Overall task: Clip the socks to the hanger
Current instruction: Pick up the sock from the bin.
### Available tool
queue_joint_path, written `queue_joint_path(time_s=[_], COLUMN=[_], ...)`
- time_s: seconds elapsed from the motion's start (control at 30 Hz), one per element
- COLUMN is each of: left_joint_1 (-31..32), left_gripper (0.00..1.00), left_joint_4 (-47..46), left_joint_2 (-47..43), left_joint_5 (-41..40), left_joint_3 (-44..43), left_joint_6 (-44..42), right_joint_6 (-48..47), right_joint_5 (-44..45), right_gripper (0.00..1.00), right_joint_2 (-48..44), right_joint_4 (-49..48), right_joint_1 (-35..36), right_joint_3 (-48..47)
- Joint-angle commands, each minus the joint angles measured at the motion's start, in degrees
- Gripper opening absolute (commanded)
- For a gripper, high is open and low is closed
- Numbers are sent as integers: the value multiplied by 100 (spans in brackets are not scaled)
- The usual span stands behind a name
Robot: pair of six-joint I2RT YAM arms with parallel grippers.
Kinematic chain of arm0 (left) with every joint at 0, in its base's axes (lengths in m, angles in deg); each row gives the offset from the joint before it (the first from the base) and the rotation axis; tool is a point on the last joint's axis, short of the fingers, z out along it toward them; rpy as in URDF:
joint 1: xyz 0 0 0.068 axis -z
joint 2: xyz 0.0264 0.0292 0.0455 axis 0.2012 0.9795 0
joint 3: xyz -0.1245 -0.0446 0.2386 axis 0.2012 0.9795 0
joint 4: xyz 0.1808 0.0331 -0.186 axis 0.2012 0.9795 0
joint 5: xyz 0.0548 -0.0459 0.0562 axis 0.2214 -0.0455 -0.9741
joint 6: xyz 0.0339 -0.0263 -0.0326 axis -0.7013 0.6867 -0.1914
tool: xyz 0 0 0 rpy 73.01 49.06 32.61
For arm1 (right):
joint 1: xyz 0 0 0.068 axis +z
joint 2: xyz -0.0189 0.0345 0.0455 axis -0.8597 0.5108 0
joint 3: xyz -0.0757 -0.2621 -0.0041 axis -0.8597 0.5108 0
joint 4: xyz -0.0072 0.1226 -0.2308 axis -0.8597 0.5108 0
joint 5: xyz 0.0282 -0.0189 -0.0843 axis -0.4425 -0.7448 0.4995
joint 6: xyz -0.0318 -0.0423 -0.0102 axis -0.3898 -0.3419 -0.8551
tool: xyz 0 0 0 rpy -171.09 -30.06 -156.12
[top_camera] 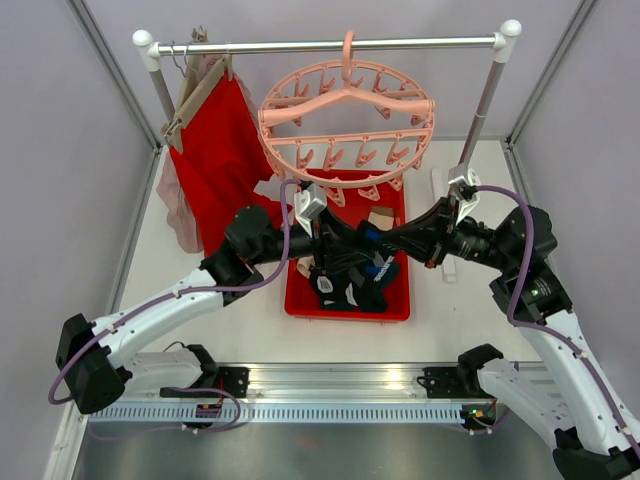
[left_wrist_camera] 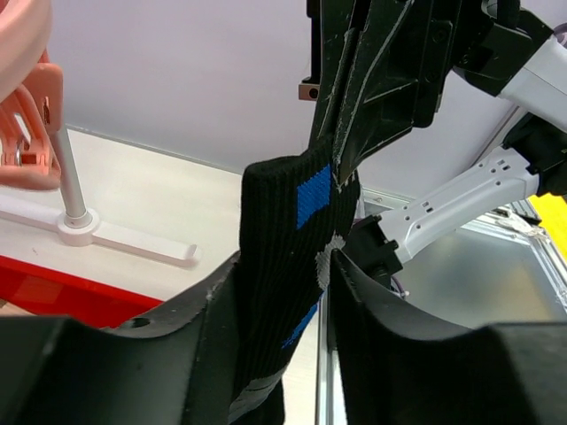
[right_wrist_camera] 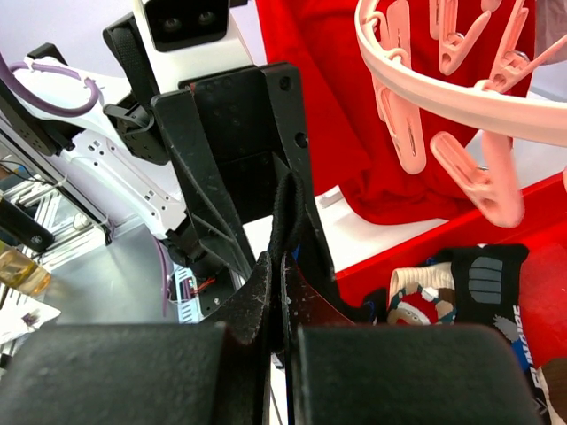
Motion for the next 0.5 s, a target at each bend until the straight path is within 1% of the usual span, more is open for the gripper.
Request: queue_joint_path(time_s=[0.0, 0.03, 0.1, 0.13, 0.2, 0.23, 0.3, 0.4, 0.43, 0.47], left_joint_1=[54, 54, 54, 45, 54, 54, 54, 54, 54, 54], left_gripper=[46, 39, 30, 21, 11, 3, 2, 2, 2, 2], left_joint_4=[-447, -465, -474, -456, -430, -395, -333, -158, -88, 61], left_joint_2=[-7, -8, -8, 1, -8, 1, -34, -78, -104, -148], left_joint_5=[-8, 1, -8, -16, -95, -139, -288, -534, -613, -710], left_joint_3=[-137, -137, -137, -137, -137, -129, -85, -41, -15, 12], left_joint_6=[-165, -148, -148, -139, -121, -130, -121, -69, -34, -25], right_joint_6=[-237, -254, -307, -316, -342, -377, -439, -684, -798, -1000], right_joint_5=[-18, -18, 17, 35, 61, 114, 140, 561, 754, 1278], right_gripper=[0, 0, 0, 0, 0, 0, 1, 22, 40, 46], right_joint_2=[38, 55, 90, 99, 117, 117, 143, 152, 143, 117], right_joint_4=[37, 46, 73, 90, 125, 134, 230, 555, 678, 914], right_joint_1=[24, 24, 24, 32, 24, 24, 24, 32, 24, 24], right_joint_3=[-246, -246, -238, -246, -255, -255, -273, -360, -396, -492])
